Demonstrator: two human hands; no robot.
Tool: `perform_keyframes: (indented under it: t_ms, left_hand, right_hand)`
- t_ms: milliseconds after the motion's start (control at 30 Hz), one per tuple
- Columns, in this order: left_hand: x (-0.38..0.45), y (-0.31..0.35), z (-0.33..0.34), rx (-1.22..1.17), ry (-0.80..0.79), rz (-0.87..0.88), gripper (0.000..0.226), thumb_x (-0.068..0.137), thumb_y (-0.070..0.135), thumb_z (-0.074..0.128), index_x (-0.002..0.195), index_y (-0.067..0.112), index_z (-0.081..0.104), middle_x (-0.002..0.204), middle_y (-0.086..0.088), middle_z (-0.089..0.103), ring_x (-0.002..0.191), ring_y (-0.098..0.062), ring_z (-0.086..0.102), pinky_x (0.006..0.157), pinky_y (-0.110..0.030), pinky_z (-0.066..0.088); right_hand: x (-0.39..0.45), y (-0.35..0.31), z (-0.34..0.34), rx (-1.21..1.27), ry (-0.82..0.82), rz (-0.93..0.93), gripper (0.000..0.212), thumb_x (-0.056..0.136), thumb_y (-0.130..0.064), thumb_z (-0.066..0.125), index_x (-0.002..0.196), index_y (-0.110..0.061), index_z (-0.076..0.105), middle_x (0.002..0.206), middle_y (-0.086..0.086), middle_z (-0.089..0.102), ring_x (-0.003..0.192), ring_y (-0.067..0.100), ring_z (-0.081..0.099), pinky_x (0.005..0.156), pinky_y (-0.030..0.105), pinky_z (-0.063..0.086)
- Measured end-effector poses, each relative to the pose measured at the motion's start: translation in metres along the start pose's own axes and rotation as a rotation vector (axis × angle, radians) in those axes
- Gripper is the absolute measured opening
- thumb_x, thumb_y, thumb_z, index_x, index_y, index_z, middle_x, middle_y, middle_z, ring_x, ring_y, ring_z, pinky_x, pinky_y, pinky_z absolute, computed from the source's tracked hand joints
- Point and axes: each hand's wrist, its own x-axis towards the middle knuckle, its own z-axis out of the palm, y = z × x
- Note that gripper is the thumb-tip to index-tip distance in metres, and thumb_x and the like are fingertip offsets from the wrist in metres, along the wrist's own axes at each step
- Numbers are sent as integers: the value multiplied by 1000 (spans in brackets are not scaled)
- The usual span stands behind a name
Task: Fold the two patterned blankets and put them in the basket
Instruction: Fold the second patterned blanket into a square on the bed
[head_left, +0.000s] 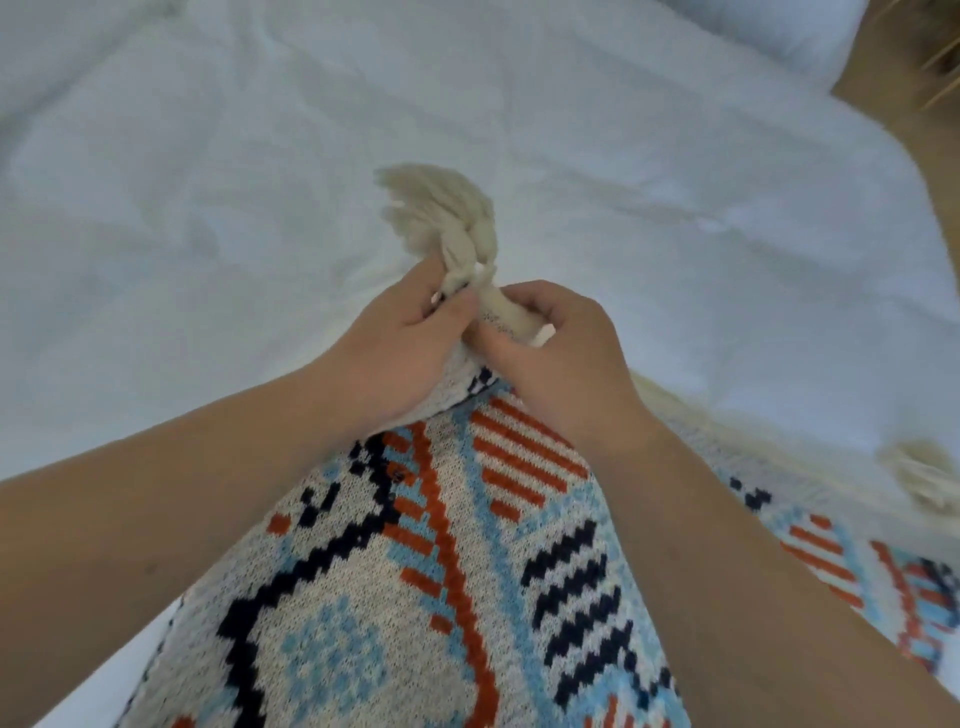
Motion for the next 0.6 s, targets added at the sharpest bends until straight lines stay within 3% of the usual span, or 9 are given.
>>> perform_keyframes:
  t_ms: [67, 167, 200, 267, 333, 433, 500, 600]
  left_hand:
    - [-2, 5, -2, -10, -27, 6, 40, 107, 34, 38, 147, 41, 41, 132, 28, 54, 120, 12, 48, 86, -2, 36]
    - [-6, 14, -2, 28, -70, 6, 33, 106, 42, 35, 137, 47, 48, 119, 36, 56, 107, 26, 47, 80, 2, 35]
    - [-8, 16, -2, 20, -85, 5, 33, 106, 45, 33, 135, 49, 48, 120, 36, 56, 107, 27, 45, 83, 2, 34]
    - [-11, 19, -3, -16, -117, 20, 35, 106, 49, 31, 138, 49, 47, 128, 33, 55, 119, 19, 45, 101, -12, 34]
    - [-15, 23, -3, -17, -165, 45, 37, 104, 52, 34, 139, 49, 45, 131, 33, 54, 121, 17, 44, 102, -18, 34]
    - [-23, 26, -2, -15, -192, 82, 39, 96, 61, 44, 129, 44, 54, 123, 27, 63, 115, 13, 53, 99, -19, 39]
    - [-28, 24, -2, 18, -174, 99, 44, 89, 65, 52, 126, 41, 59, 121, 25, 65, 116, 6, 58, 104, -28, 43]
    - [-35, 26, 3, 68, -178, 106, 41, 90, 51, 65, 128, 50, 49, 119, 40, 53, 105, 23, 48, 94, -5, 38]
  right_hand:
    - [1, -6, -4, -12, -47, 2, 22, 81, -35, 79, 99, -25, 72, 83, -13, 71, 74, 3, 67, 70, 24, 57]
    - [-1, -16, -7, 84, -96, -1, 20, 81, -18, 78, 101, -20, 73, 91, -6, 75, 88, 10, 70, 85, 38, 58]
    - [-1, -19, -8, 120, -105, -4, 20, 82, -13, 77, 101, -16, 74, 92, -1, 76, 90, 16, 72, 86, 44, 58]
    - [-3, -25, -10, 153, -109, -2, 17, 82, -8, 75, 99, -11, 74, 93, 8, 75, 91, 28, 71, 84, 52, 57]
    - [-4, -30, -13, 144, -97, 5, 13, 83, -6, 75, 95, -10, 75, 91, 8, 75, 92, 27, 71, 85, 47, 58]
    - [-10, -37, -20, 131, -99, 14, 8, 84, -13, 77, 91, -18, 76, 86, -3, 76, 86, 11, 71, 81, 27, 58]
    - [-14, -39, -26, 127, -76, 13, 7, 84, -18, 77, 91, -15, 76, 85, 0, 76, 83, 14, 72, 75, 27, 60]
    - [-24, -40, -39, 117, -32, 2, 10, 84, -20, 78, 92, -14, 76, 87, 5, 76, 85, 24, 73, 80, 41, 60]
